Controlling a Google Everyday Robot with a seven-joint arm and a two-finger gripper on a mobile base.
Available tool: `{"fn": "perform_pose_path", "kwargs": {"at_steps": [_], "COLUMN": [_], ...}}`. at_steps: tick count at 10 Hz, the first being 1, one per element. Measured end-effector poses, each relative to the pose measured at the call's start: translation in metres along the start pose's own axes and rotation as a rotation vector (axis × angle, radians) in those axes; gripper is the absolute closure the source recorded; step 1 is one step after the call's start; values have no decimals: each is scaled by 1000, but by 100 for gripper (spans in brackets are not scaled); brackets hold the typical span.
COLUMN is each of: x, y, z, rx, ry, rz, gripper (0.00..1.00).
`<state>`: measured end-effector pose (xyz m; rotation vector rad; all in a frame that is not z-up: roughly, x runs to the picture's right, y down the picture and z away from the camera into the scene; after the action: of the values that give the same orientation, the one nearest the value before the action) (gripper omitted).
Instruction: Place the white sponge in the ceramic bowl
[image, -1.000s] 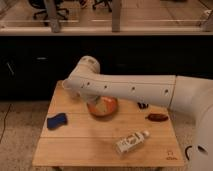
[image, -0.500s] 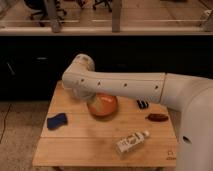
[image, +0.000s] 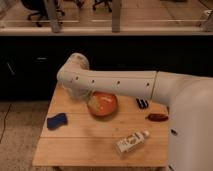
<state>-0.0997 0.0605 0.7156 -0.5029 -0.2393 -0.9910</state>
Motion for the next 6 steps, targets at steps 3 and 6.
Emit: {"fn": "perform_pose_path", "kwargs": {"at_steps": [3,6], "x": [-5,-9], "y": [-13,-24], "z": [3,6], "rx": [-4,-8], "ry": [-11,-18], "rz": [-52,-102], "gripper": [20,20]}}
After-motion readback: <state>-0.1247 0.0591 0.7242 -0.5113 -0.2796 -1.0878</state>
